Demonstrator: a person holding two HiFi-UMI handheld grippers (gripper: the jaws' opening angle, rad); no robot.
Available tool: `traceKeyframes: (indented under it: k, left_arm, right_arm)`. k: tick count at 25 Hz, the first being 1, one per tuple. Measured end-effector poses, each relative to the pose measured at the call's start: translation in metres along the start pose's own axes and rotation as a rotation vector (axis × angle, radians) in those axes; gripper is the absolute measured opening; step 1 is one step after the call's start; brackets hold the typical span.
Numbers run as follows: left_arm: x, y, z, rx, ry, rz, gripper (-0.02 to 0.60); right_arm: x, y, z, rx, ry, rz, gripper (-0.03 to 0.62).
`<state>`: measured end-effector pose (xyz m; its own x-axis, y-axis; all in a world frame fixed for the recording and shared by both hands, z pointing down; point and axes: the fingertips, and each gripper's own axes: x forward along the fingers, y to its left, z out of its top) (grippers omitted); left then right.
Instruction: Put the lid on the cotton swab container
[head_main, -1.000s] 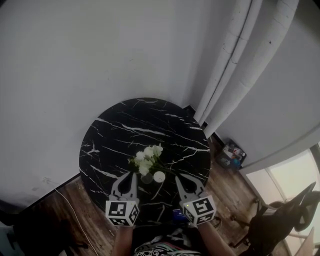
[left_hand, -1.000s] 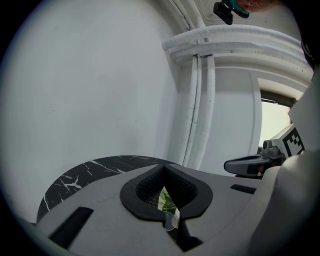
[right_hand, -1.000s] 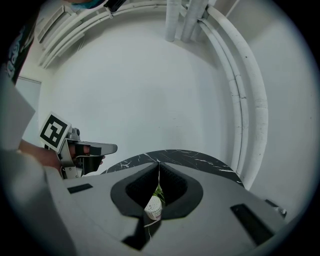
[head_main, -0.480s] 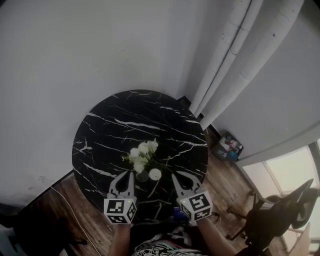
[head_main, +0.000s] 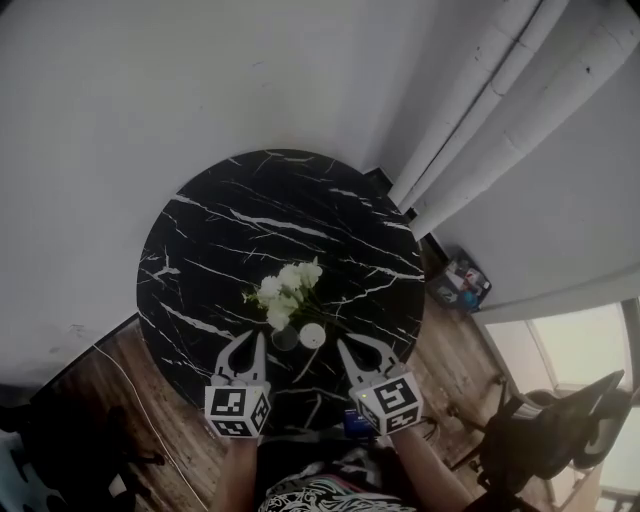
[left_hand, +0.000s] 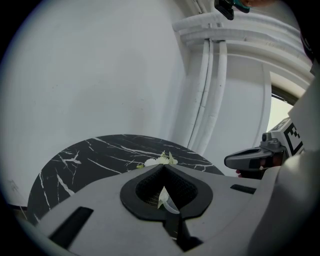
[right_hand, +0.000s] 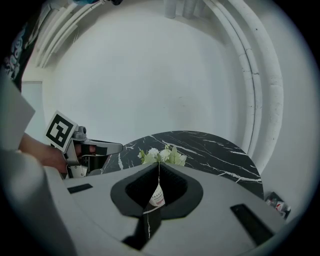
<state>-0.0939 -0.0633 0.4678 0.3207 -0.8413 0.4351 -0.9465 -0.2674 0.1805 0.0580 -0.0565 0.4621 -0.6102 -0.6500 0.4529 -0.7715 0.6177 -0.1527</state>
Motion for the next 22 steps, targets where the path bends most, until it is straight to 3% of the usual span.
traceKeyframes:
  k: [22]
  left_arm:
    - [0.022,0.013,-0.064,-0.045,0.139,-0.036,0.014]
  right_arm:
    - [0.035,0.003,-0.047,0.036,0.101,0.048,0.018]
